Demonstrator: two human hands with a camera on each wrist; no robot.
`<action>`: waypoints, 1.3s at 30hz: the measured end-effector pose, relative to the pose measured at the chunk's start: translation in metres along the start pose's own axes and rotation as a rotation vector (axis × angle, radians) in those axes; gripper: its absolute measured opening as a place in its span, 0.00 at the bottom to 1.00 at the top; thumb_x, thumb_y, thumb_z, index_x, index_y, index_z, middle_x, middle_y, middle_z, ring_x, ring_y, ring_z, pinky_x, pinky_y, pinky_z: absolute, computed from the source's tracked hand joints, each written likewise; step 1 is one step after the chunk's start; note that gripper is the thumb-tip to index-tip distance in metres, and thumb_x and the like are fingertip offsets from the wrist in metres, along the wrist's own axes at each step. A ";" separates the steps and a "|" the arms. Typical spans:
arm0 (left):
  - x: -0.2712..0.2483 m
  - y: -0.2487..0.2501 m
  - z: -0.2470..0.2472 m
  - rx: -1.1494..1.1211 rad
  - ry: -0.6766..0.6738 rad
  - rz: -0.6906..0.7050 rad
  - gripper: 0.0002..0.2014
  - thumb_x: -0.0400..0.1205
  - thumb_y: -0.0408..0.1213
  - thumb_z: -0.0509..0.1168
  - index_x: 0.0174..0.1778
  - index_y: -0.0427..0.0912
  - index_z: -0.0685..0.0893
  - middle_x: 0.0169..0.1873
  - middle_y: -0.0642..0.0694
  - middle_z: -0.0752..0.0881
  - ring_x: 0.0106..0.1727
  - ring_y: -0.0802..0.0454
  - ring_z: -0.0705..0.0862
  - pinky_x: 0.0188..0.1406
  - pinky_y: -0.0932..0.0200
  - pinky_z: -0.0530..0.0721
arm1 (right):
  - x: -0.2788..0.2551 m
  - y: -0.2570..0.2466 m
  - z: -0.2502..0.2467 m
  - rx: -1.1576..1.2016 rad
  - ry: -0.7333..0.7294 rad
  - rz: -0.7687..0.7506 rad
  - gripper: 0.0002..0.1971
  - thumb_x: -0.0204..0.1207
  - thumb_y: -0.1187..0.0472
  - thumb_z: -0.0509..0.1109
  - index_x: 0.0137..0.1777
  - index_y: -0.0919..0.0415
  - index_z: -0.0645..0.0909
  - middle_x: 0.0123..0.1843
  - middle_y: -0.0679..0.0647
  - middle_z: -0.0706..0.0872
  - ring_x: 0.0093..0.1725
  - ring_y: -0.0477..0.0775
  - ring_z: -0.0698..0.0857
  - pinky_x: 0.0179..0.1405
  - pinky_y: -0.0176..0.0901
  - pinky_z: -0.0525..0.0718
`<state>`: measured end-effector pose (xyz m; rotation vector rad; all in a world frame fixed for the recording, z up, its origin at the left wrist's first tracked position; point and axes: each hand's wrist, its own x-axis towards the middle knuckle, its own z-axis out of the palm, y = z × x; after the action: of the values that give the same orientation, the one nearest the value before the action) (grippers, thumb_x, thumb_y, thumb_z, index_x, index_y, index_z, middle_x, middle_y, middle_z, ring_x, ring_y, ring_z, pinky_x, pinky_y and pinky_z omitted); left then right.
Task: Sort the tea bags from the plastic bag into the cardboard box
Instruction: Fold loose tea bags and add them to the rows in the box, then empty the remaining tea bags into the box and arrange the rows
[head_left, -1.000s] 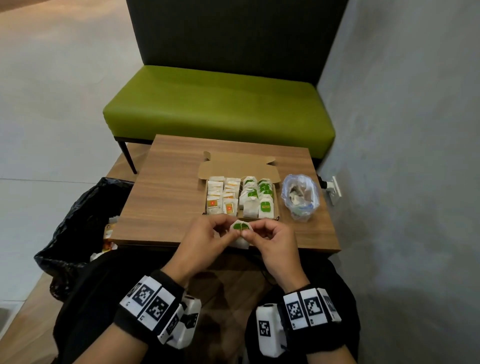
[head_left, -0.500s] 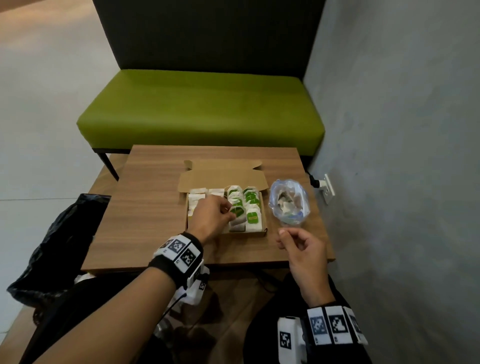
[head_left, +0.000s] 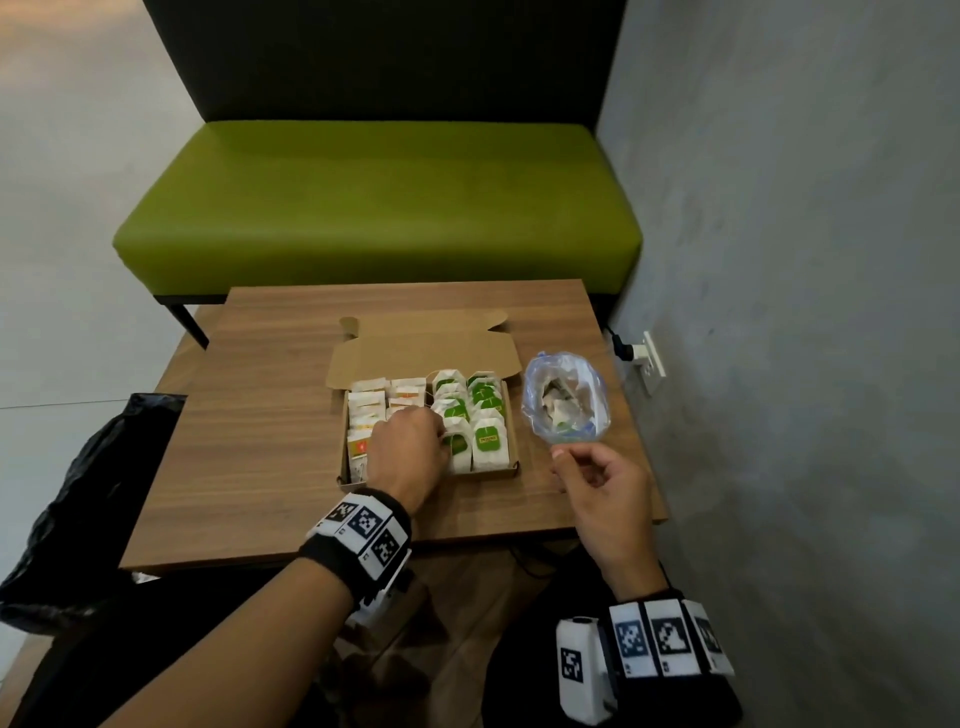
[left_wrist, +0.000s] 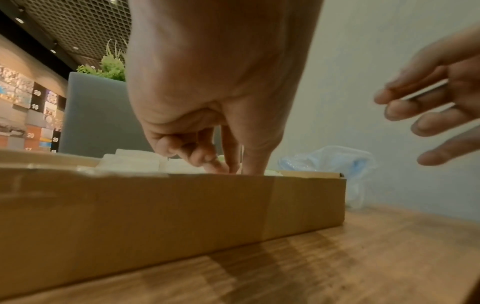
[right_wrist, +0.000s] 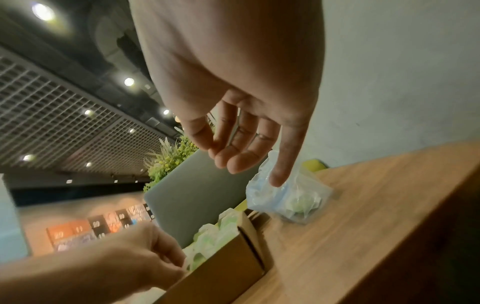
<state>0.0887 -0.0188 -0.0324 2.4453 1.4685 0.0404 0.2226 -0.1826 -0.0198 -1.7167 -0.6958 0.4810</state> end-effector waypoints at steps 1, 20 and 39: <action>-0.001 0.000 0.001 0.017 0.033 0.011 0.07 0.79 0.43 0.70 0.48 0.45 0.89 0.47 0.45 0.87 0.47 0.45 0.85 0.49 0.50 0.83 | 0.005 0.001 -0.001 -0.102 -0.006 -0.010 0.07 0.78 0.63 0.75 0.44 0.48 0.87 0.33 0.47 0.89 0.35 0.41 0.87 0.38 0.36 0.85; -0.057 0.045 -0.056 -0.312 0.210 0.281 0.09 0.81 0.47 0.67 0.51 0.48 0.89 0.39 0.55 0.80 0.41 0.53 0.82 0.45 0.53 0.80 | 0.041 -0.013 -0.034 -0.883 0.054 0.113 0.08 0.77 0.53 0.72 0.50 0.55 0.90 0.45 0.59 0.91 0.44 0.62 0.88 0.41 0.48 0.85; -0.193 -0.015 -0.056 -0.688 0.182 0.377 0.12 0.85 0.46 0.63 0.43 0.46 0.89 0.34 0.56 0.86 0.38 0.60 0.82 0.36 0.62 0.78 | -0.122 -0.063 -0.040 -0.358 -0.439 -0.133 0.21 0.76 0.59 0.77 0.60 0.38 0.72 0.40 0.45 0.90 0.40 0.42 0.87 0.46 0.43 0.85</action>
<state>-0.0263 -0.1667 0.0416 2.1165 0.8240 0.7311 0.1454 -0.2835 0.0458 -1.8977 -1.2651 0.6803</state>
